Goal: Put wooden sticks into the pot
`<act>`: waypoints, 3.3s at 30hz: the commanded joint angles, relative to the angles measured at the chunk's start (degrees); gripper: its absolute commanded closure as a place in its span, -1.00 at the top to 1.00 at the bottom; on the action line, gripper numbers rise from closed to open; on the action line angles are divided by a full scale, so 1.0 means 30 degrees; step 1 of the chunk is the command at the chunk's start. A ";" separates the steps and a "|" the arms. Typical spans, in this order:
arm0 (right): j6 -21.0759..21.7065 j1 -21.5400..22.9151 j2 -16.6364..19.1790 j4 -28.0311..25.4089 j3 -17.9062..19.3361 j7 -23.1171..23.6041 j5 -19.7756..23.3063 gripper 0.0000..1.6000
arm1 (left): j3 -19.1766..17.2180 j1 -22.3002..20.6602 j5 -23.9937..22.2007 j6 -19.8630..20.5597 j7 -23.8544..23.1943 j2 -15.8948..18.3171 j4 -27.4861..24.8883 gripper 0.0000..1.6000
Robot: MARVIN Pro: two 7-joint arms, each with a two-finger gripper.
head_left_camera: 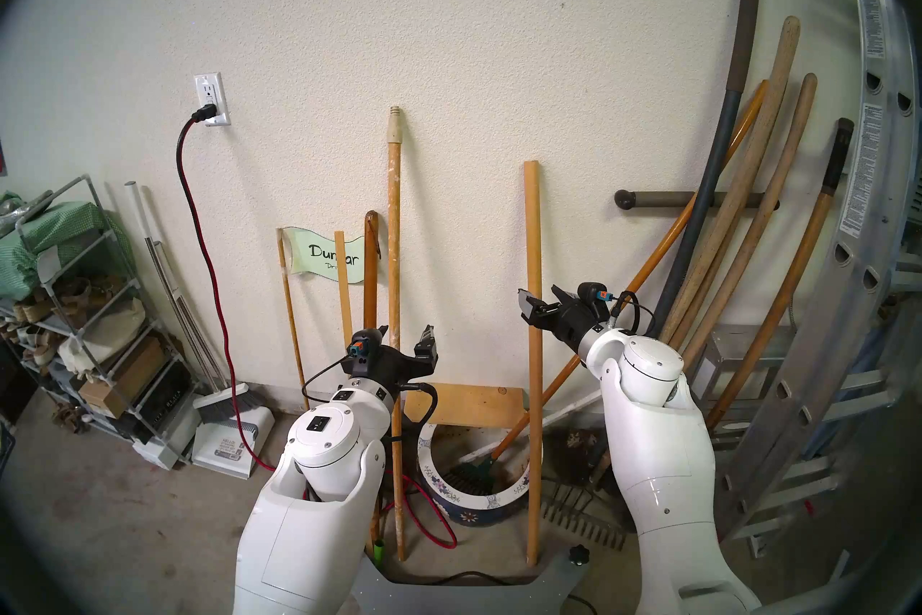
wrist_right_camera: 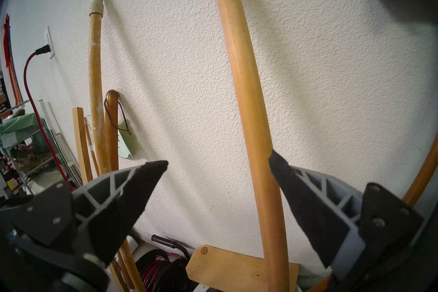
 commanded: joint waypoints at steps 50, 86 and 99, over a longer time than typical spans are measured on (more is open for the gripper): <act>-0.3493 0.5115 0.1008 0.9808 0.0150 0.0463 -0.1131 1.00 | 0.0011 -0.0002 -0.0024 -0.0008 -0.0005 -0.0001 -0.0011 1.00; -0.7173 0.9567 0.0772 1.8113 0.0038 -0.0877 -0.2249 -0.78 | 0.0014 -0.0002 -0.0027 -0.0008 -0.0001 0.0002 -0.0011 1.00; -0.7130 0.8564 0.0992 1.5825 0.0588 0.0404 -0.1916 -1.00 | 0.0016 -0.0003 -0.0024 -0.0005 0.0004 0.0003 -0.0012 1.00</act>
